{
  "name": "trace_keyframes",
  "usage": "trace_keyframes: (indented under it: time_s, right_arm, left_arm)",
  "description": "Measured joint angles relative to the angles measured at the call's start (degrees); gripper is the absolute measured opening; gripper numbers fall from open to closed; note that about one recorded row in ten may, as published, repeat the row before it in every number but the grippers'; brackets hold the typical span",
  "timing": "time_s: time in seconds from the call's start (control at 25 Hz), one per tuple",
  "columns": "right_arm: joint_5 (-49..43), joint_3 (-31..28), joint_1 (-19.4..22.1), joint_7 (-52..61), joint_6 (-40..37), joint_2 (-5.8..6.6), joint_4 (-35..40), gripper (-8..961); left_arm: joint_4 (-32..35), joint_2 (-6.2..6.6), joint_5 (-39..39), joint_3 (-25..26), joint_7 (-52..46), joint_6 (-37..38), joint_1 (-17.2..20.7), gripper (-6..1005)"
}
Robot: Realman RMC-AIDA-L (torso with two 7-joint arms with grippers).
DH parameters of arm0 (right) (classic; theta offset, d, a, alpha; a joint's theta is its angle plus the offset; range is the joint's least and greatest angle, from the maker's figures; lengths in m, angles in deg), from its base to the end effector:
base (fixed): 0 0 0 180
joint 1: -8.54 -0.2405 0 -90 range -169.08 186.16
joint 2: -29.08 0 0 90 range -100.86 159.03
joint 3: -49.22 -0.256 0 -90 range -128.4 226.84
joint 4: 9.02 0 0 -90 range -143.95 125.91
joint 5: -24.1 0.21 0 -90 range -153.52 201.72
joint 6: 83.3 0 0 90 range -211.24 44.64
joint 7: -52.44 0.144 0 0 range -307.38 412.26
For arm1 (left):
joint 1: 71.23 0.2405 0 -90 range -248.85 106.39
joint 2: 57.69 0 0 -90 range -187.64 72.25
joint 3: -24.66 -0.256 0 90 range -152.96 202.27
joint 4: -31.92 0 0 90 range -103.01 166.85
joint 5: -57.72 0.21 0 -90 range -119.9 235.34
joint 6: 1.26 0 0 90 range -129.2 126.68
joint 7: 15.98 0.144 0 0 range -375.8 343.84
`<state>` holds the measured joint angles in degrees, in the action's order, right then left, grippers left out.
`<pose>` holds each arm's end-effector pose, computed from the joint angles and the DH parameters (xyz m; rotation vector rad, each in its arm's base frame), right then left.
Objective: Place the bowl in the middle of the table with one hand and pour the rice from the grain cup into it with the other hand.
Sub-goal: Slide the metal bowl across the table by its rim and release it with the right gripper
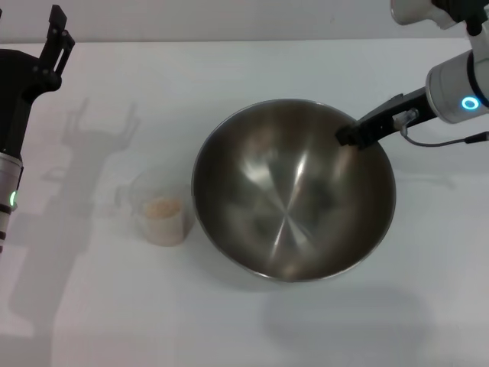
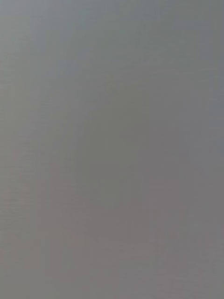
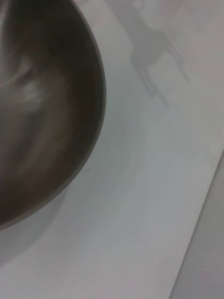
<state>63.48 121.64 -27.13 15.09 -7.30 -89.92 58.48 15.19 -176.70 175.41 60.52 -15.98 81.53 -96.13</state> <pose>0.1897 0.3861 -0.0025 -2.5330 1.0089 -0.1516 -0.2727 0.3231 -0.0071 -1.4949 -0.2898 -0.9317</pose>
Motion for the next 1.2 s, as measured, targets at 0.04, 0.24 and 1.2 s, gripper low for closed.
trace_keyframes:
  time_s: [0.04, 0.24, 1.2]
  right_arm:
    - [0.0, 0.3, -0.3, 0.0, -0.3, 0.0, -1.0, 7]
    - [0.0, 1.3, -0.9, 0.4, -0.6, 0.0, -2.5, 7]
    - [-3.2, 2.5, -1.0, 2.6, -4.3, 0.0, 1.4, 508]
  left_arm:
    - [0.0, 0.0, 0.0, 0.0, 0.0, 0.0, 0.0, 829]
    - [-0.1, 0.0, 0.0, -0.2, 0.0, 0.1, 0.0, 830]
    - [-0.1, 0.08, 0.0, -0.4, -0.2, 0.9, 0.7, 830]
